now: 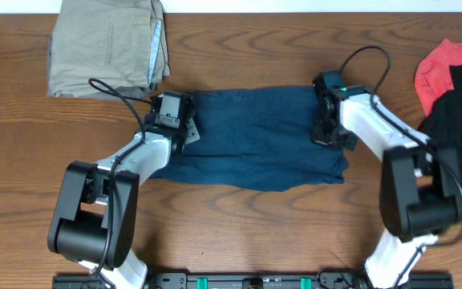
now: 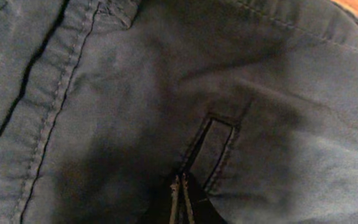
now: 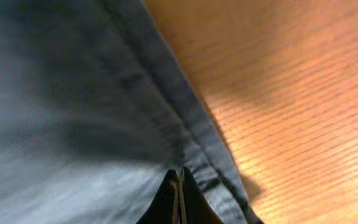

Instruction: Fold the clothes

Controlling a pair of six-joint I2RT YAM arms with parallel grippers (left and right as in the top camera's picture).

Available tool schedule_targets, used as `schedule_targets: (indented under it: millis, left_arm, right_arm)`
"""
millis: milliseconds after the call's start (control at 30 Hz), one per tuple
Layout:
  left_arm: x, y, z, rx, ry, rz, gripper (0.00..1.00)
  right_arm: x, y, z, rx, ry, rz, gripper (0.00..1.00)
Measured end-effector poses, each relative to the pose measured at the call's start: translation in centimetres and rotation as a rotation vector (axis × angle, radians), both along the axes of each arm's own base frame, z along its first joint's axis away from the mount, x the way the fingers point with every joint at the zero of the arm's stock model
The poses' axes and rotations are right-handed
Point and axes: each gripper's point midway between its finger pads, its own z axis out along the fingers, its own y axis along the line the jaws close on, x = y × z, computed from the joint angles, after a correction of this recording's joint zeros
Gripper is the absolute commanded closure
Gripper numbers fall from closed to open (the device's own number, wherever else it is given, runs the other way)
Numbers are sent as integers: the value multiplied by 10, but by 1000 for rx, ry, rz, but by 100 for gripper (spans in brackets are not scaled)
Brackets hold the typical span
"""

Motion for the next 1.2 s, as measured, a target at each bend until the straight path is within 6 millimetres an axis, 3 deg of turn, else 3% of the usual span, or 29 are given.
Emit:
schedule_targets:
  millis: [67, 133, 267, 367, 533, 667, 800, 1000, 1100, 1200]
  left_arm:
    - [-2, 1, 0, 5, 9, 1, 94]
    - [-4, 2, 0, 7, 16, 1, 94]
    - [-5, 2, 0, 10, 17, -3, 94]
    - [-5, 2, 0, 13, 17, -8, 94]
    - [-5, 2, 0, 15, 17, -12, 94]
    - [-5, 2, 0, 15, 17, -12, 94]
    - [-5, 2, 0, 16, 18, -14, 94]
    - [-5, 2, 0, 17, 20, -14, 94]
    - [-5, 2, 0, 17, 20, -14, 94]
    - [-5, 2, 0, 17, 20, -14, 94]
  right_arm:
    - [16, 10, 24, 52, -103, 35, 89]
    - [35, 25, 62, 131, -249, 89, 84]
    - [61, 53, 121, 271, -469, 179, 87]
    - [73, 80, 138, 359, -549, 256, 89]
    - [75, 138, 123, 470, -546, 378, 88]
    - [69, 188, 94, 547, -500, 475, 88]
    - [66, 223, 68, 635, -470, 527, 88]
    - [57, 237, 21, 709, -359, 507, 87]
    - [57, 229, 9, 716, -324, 475, 85]
    - [67, 207, 6, 704, -320, 409, 85]
